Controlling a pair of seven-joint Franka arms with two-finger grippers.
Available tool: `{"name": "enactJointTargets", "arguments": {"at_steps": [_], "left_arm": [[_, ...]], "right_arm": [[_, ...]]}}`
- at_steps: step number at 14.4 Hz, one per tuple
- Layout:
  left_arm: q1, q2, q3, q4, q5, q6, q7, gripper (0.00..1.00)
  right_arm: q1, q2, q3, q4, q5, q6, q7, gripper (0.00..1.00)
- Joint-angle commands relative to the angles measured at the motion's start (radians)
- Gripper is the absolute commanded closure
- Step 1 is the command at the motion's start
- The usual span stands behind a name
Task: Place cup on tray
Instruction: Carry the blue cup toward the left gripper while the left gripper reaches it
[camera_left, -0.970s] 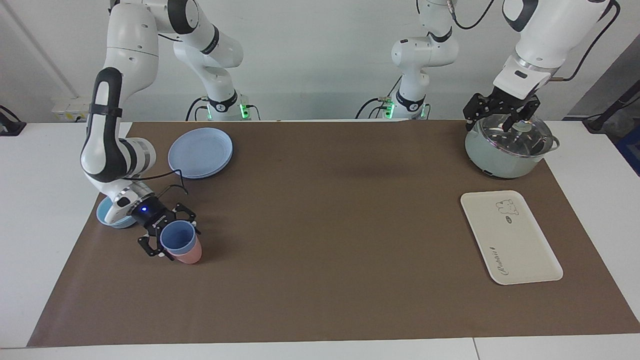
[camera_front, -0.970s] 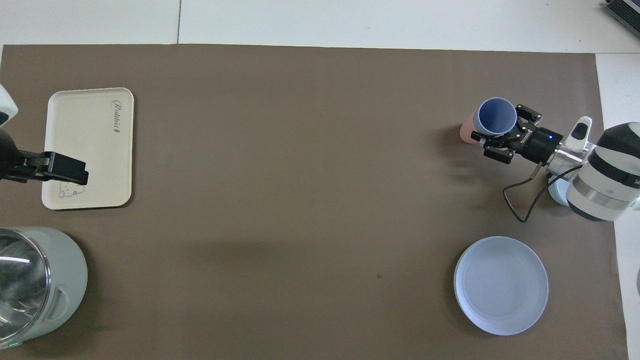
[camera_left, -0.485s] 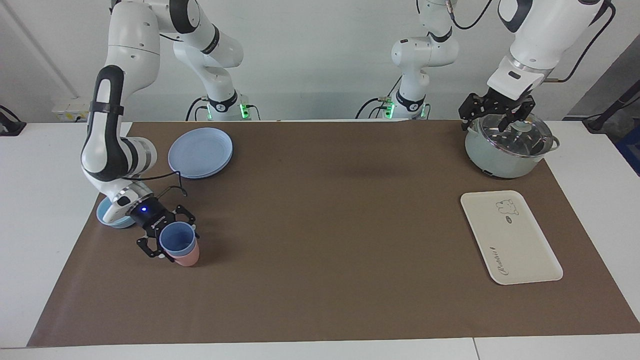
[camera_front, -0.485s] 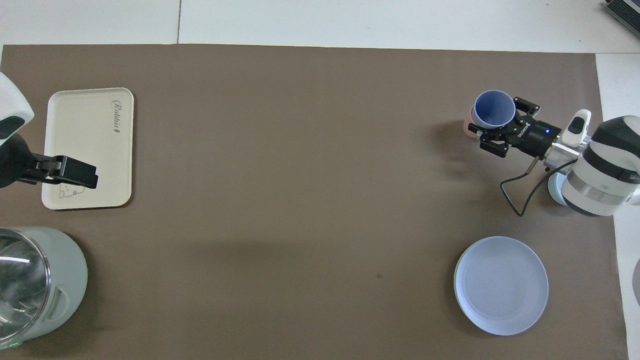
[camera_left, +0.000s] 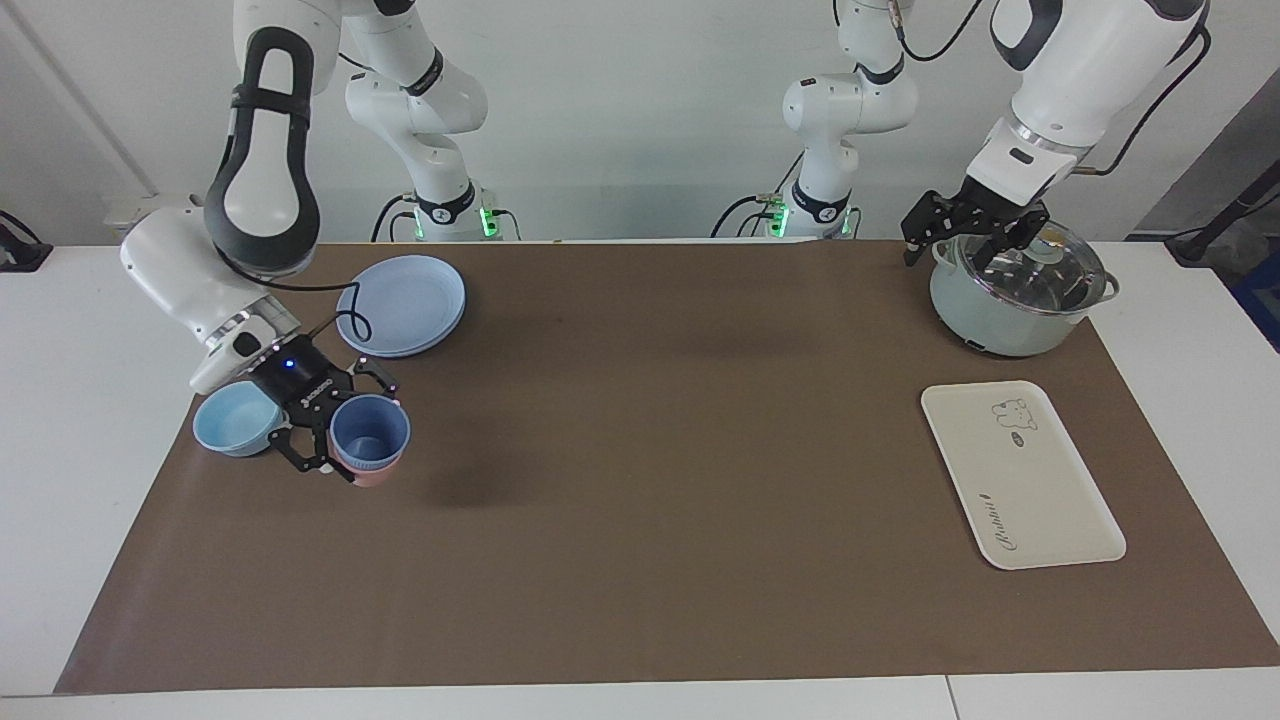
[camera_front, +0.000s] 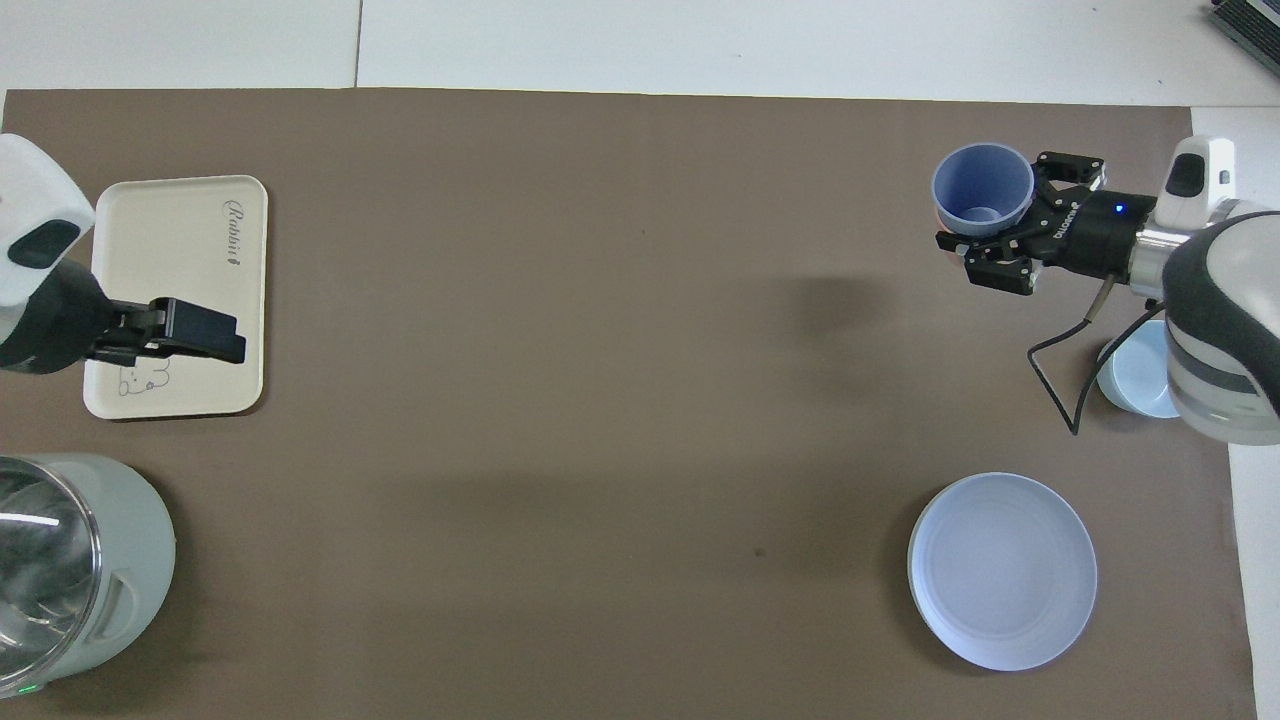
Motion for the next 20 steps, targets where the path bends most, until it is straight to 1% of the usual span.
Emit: {"name": "enactJointTargets", "arguments": {"at_steps": [1,3,4,5,6,8,10,11,12,15,18,20], "left_arm": [[-0.041,-0.015,0.004,-0.057,-0.097,0.129,-0.162,0.0],[-0.063,0.002,0.005,-0.057,-0.21,0.177,-0.239,0.0],[-0.072,0.011,0.004,-0.063,-0.252,0.208,-0.273,0.0],[-0.102,0.02,0.005,-0.068,-0.301,0.244,-0.31,0.01],[-0.125,0.039,0.005,-0.069,-0.353,0.289,-0.351,0.04],[-0.185,0.075,0.005,-0.069,-0.48,0.413,-0.426,0.09],[-0.24,0.103,0.005,-0.069,-0.53,0.468,-0.451,0.11],[-0.276,0.117,0.005,-0.069,-0.542,0.502,-0.468,0.2],[-0.299,0.137,0.005,-0.069,-0.551,0.537,-0.486,0.23],[-0.353,0.145,0.005,-0.069,-0.596,0.565,-0.513,0.23],[-0.399,0.145,0.005,-0.081,-0.597,0.567,-0.537,0.24],[-0.42,0.145,0.005,-0.085,-0.6,0.602,-0.568,0.24]], "right_arm": [[0.099,-0.082,0.004,0.003,-0.238,0.002,0.312,1.0],[0.172,-0.093,0.006,0.056,-0.424,-0.041,0.527,1.0],[0.215,-0.089,0.006,0.096,-0.493,-0.08,0.612,1.0],[0.251,-0.086,0.006,0.122,-0.561,-0.11,0.687,1.0],[0.283,-0.083,0.006,0.137,-0.615,-0.124,0.741,1.0],[0.369,-0.083,0.006,0.142,-0.688,-0.125,0.836,1.0],[0.42,-0.084,0.006,0.147,-0.771,-0.145,0.893,1.0],[0.444,-0.081,0.006,0.159,-0.825,-0.176,0.896,1.0],[0.472,-0.081,0.006,0.162,-0.868,-0.193,0.898,1.0],[0.477,-0.079,0.006,0.162,-0.885,-0.199,0.898,1.0],[0.472,-0.079,0.006,0.162,-0.885,-0.194,0.898,1.0],[0.472,-0.079,0.006,0.161,-0.885,-0.191,0.898,1.0]]}}
